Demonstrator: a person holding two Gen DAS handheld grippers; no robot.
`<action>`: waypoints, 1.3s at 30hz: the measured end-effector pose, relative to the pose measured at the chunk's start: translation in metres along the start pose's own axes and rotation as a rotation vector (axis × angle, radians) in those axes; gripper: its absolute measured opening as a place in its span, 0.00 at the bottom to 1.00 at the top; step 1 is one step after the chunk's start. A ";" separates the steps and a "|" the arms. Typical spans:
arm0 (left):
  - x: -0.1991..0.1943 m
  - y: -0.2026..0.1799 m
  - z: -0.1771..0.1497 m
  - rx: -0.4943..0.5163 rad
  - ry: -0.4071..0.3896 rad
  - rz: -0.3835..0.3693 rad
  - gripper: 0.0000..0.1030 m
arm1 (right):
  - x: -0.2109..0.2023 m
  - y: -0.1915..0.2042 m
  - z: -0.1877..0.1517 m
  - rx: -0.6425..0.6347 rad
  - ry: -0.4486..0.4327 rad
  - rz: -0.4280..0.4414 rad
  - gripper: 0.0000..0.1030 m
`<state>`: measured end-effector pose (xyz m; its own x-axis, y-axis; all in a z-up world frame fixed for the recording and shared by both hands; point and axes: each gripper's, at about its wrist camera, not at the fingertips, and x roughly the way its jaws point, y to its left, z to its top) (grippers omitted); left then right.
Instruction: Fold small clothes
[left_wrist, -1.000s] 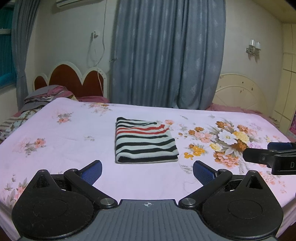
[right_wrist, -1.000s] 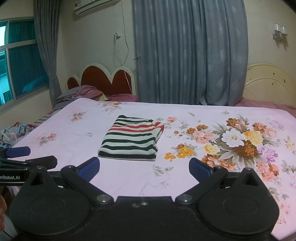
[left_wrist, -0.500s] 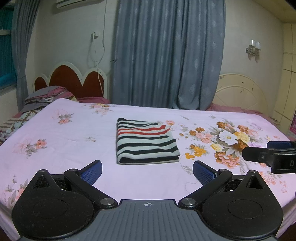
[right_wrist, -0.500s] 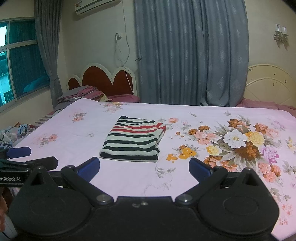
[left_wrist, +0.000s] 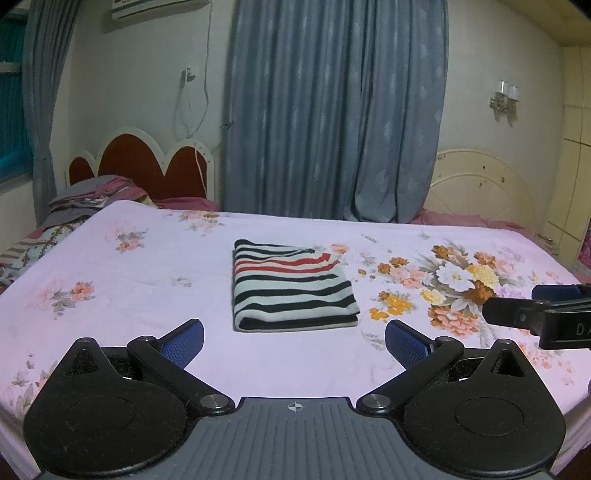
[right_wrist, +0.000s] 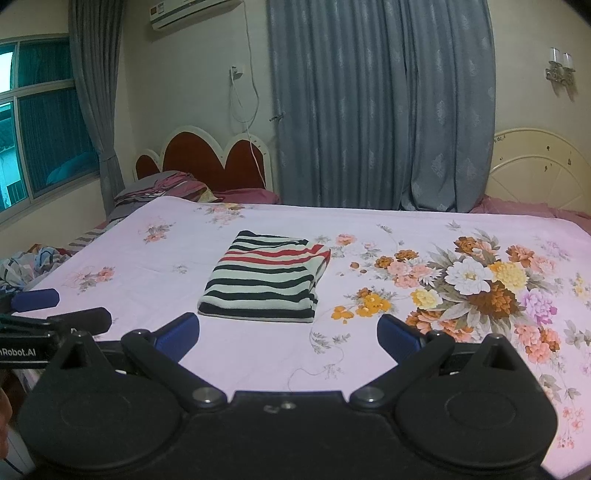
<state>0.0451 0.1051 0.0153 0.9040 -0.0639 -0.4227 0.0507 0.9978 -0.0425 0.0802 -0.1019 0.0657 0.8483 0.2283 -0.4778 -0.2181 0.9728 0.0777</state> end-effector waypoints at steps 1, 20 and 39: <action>0.000 0.000 0.001 0.001 0.000 -0.001 1.00 | 0.000 0.000 0.000 -0.001 -0.001 0.001 0.99; 0.003 -0.001 0.001 -0.002 -0.001 0.001 1.00 | -0.001 -0.003 0.003 -0.004 -0.006 0.005 0.99; 0.006 -0.002 0.001 -0.016 -0.001 0.013 1.00 | 0.001 -0.012 0.004 -0.018 -0.002 0.016 0.99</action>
